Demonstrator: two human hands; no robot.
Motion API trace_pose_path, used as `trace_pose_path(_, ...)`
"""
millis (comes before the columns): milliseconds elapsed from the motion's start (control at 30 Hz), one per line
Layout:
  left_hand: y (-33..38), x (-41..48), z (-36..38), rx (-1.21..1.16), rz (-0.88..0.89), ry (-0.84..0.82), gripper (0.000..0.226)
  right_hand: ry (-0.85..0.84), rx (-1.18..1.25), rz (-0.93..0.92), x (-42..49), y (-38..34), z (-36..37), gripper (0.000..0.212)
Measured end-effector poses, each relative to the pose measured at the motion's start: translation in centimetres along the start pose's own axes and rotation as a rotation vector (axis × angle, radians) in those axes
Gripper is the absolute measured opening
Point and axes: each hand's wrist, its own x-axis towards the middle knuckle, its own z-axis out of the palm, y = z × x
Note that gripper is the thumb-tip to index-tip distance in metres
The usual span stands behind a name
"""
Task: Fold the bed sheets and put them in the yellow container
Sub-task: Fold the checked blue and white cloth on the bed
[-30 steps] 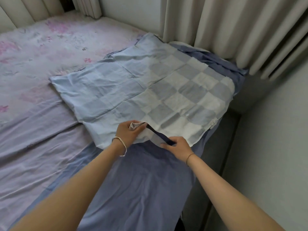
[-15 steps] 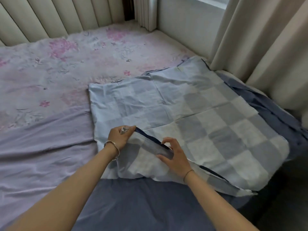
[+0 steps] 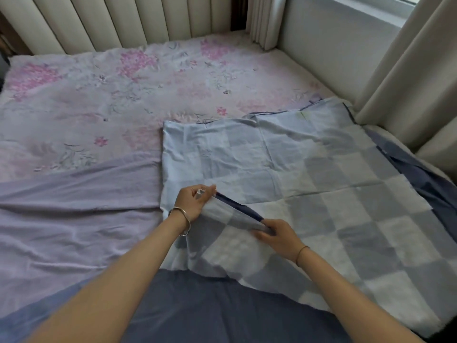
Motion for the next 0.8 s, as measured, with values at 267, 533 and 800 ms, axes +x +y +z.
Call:
trace_pose_path(267, 0.3, 0.0, -3.5, -0.078, 0.026, -0.065, 0.013, 0.03, -0.075, -0.026, 1.7, -2.5, -2.0, 0.032)
trace_pose_path(533, 0.7, -0.7, -4.0, -0.054, 0.091, -0.039, 0.014, 0.25, 0.042, -0.22, 2.8, -10.9, 1.4, 0.017)
trace_pose_path(800, 0.3, -1.9, -2.5, 0.137, 0.241, 0.006, 0.012, 0.396, -0.287, -0.247, 2.9, -13.7, 3.1, 0.016)
